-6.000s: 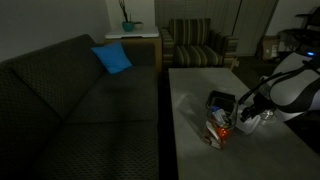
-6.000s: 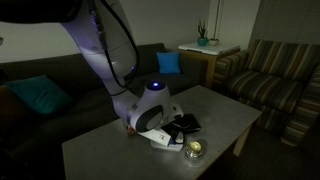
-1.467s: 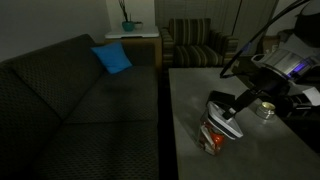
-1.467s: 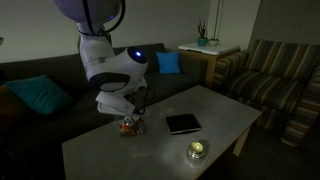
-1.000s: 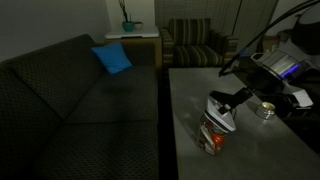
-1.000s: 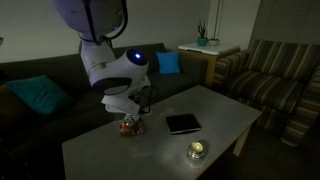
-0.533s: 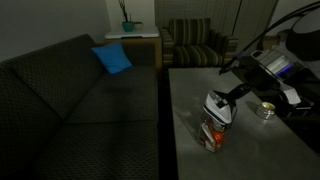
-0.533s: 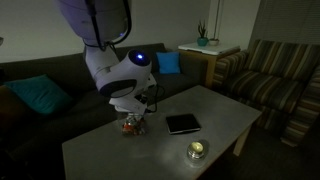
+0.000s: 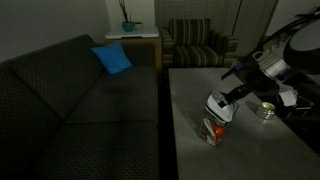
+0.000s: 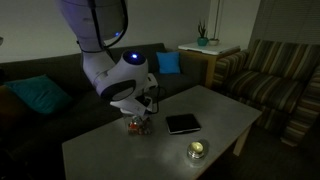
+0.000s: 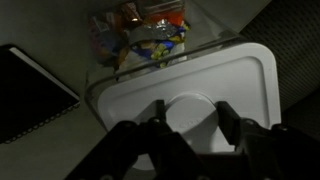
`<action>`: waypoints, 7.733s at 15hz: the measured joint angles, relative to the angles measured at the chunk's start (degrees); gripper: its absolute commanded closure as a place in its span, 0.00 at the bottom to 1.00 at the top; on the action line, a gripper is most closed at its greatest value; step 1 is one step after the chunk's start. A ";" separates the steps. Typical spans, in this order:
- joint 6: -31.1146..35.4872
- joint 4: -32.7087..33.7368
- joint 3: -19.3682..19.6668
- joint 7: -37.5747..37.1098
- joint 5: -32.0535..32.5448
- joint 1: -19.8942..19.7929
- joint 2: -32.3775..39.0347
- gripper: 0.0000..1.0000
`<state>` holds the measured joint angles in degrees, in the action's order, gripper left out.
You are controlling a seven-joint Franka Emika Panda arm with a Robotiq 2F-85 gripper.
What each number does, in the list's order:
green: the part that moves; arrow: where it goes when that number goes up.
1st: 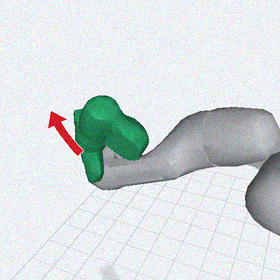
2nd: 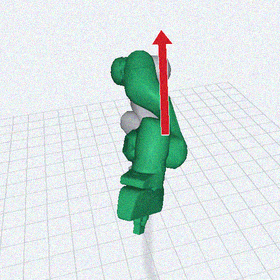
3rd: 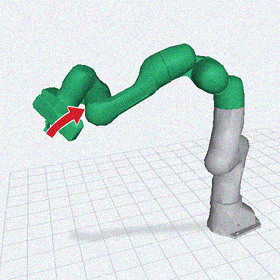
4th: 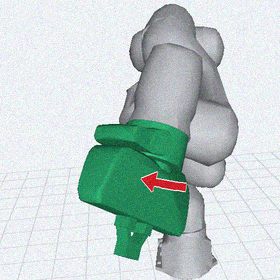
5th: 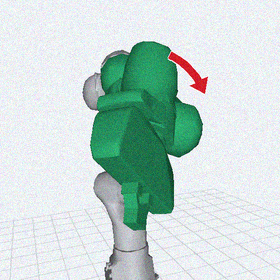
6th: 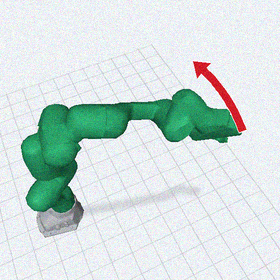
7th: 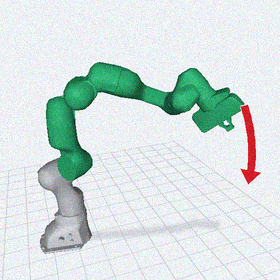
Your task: Place the lid on the container and push the button
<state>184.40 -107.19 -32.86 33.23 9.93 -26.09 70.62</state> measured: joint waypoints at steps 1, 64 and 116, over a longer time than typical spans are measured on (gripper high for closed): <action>1.07 -0.02 1.46 -2.09 0.35 1.56 -0.92 0.71; 1.14 -5.84 7.92 -8.82 4.86 9.35 -10.56 1.00; -16.24 4.02 33.02 -31.66 -7.76 36.53 -14.91 1.00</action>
<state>168.16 -103.17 0.16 1.57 2.17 10.44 55.71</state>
